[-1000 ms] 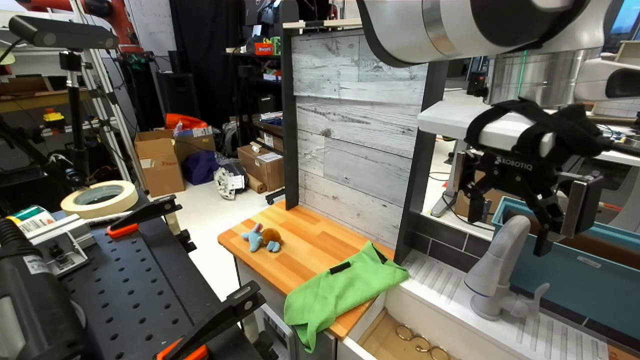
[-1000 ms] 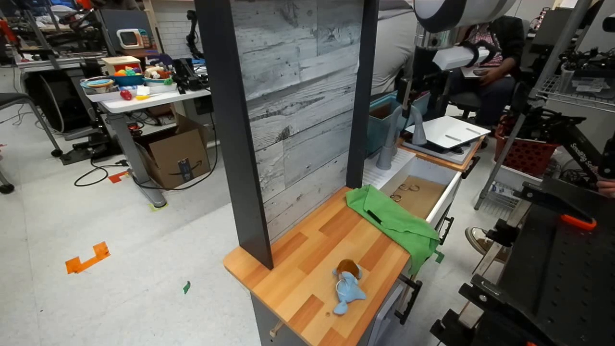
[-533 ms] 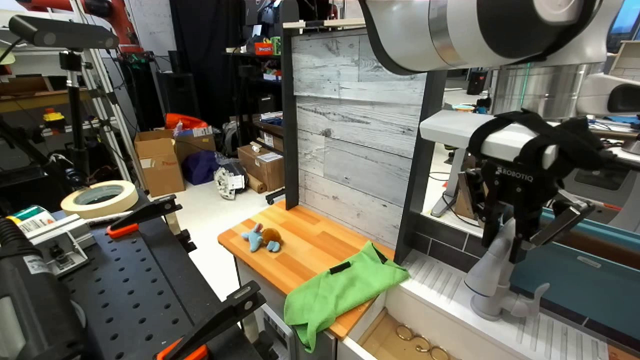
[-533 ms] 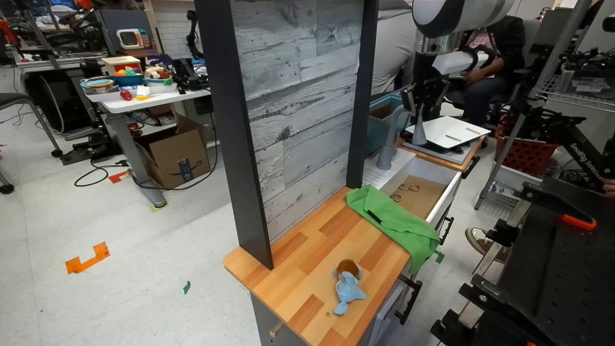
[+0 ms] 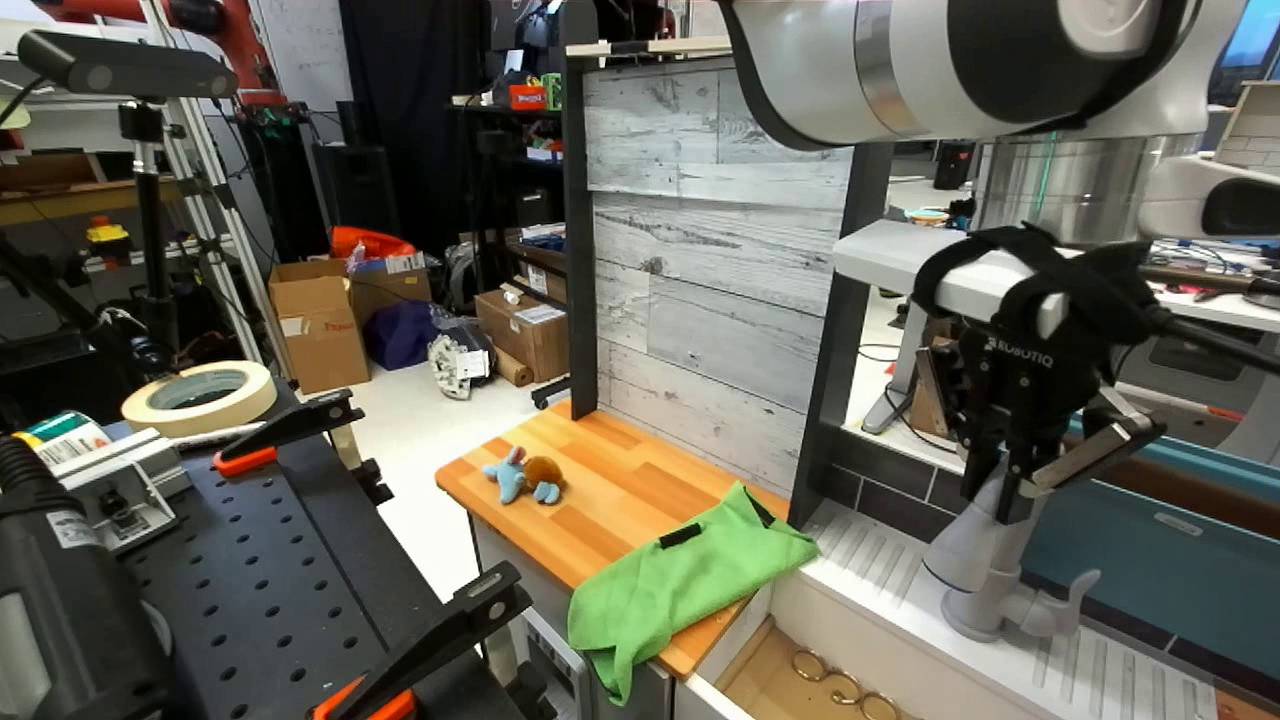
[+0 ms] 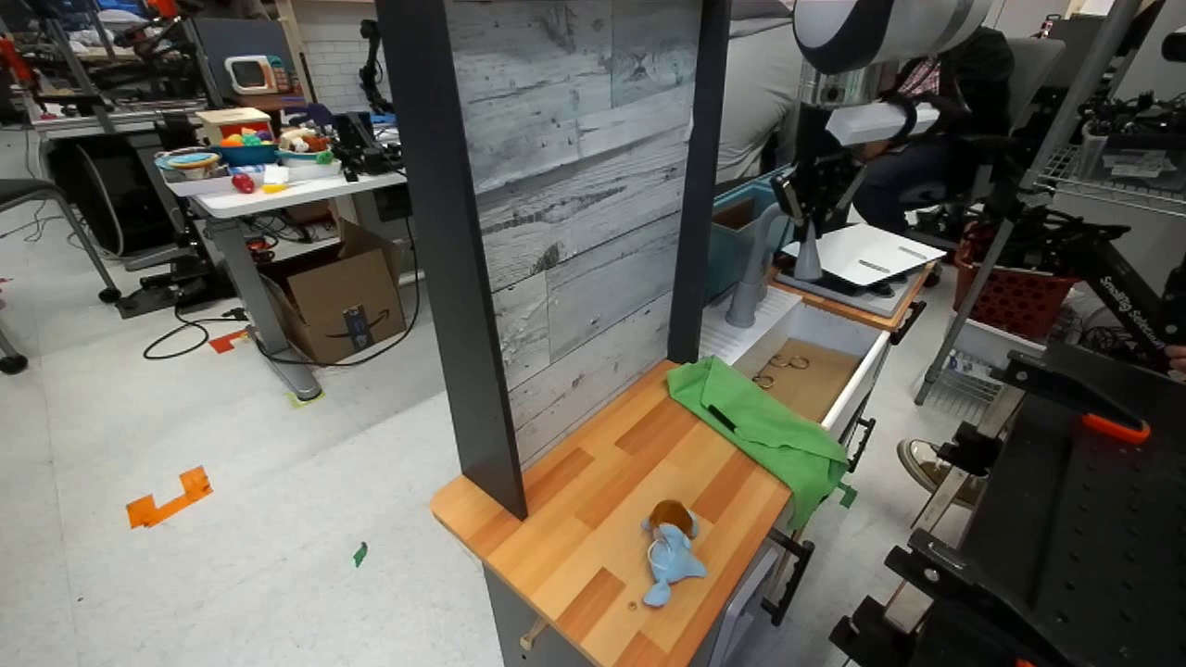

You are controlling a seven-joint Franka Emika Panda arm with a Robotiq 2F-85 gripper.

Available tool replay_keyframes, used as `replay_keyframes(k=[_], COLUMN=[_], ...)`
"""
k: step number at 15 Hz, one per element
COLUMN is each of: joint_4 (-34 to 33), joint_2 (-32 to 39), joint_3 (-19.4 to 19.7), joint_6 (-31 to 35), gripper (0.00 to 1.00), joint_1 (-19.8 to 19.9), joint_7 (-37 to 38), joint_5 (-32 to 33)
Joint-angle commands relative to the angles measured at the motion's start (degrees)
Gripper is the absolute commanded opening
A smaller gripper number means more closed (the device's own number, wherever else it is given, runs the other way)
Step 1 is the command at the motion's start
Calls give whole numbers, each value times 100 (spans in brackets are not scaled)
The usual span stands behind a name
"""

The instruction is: Move the faucet of the sink slightly to the left.

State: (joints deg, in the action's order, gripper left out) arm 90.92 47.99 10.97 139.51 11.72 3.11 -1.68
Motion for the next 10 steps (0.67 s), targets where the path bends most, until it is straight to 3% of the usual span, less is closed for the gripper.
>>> replay_keyframes(k=[1, 10], joint_4=[-184, -290], joint_2=[26, 131], joint_3=[-22, -50], joint_6=[-326, 29], gripper=[6, 6], joint_1=[4, -160], joint_7=[732, 2291], joint_5=[-281, -832])
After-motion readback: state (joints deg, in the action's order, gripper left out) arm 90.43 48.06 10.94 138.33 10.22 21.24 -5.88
